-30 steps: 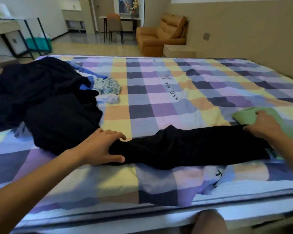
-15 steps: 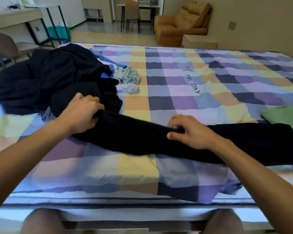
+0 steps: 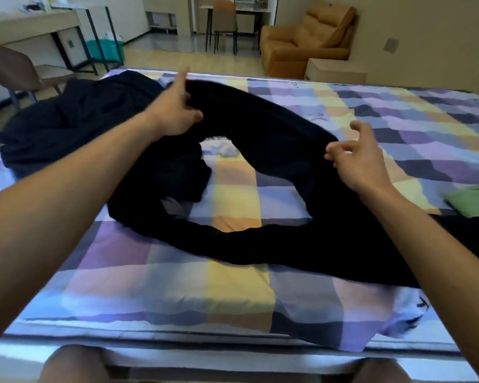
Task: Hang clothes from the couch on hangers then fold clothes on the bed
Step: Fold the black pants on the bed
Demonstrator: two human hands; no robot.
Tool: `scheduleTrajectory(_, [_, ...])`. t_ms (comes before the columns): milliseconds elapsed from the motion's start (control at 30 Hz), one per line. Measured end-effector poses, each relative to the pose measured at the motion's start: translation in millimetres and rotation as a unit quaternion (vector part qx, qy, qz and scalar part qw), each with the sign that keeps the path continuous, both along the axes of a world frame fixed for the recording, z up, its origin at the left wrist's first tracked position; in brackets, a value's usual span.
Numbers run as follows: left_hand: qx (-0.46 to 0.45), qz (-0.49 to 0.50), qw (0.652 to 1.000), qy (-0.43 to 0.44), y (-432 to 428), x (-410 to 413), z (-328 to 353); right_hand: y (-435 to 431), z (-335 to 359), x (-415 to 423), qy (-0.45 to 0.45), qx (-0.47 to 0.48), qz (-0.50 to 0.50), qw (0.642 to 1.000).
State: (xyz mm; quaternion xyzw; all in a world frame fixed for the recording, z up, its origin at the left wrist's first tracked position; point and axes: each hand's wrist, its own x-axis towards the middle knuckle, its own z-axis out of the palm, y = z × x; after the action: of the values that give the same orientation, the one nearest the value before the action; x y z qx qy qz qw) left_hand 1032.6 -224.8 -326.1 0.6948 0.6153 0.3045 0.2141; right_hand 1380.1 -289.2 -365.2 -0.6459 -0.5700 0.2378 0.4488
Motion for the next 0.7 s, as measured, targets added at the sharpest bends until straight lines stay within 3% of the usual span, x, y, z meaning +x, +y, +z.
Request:
scheduleTrajectory(133, [-0.003, 0.037, 0.990, 0.133, -23, -31, -61, -31, -40, -30, -0.085, -0.002, 0.174, 0.981])
scheduleTrajectory(267, [-0.070, 0.047, 0.977, 0.194, -51, -78, -104, -58, -84, -66, -0.242, -0.067, 0.410, 0.877])
scheduleTrajectory(333, [-0.076, 0.043, 0.969, 0.229, -57, -89, -109, -61, -100, -82, -0.273, -0.070, 0.426, 0.860])
scheduleTrajectory(400, [-0.027, 0.084, 0.972, 0.220, -60, -94, -102, -58, -104, -93, -0.249, -0.043, 0.392, 0.885])
scheduleTrajectory(467, [0.059, 0.143, 0.971, 0.181, -65, -100, -89, -54, -102, -97, -0.211, -0.011, 0.374, 0.903])
scheduleTrajectory(567, [0.161, 0.246, 0.954, 0.055, -76, -122, -62, -48, -88, -88, -0.169, 0.017, 0.388, 0.906])
scheduleTrajectory(700, [0.136, 0.323, 0.915, -0.202, -98, -165, -22, -46, -56, -68, -0.034, -0.003, 0.418, 0.908])
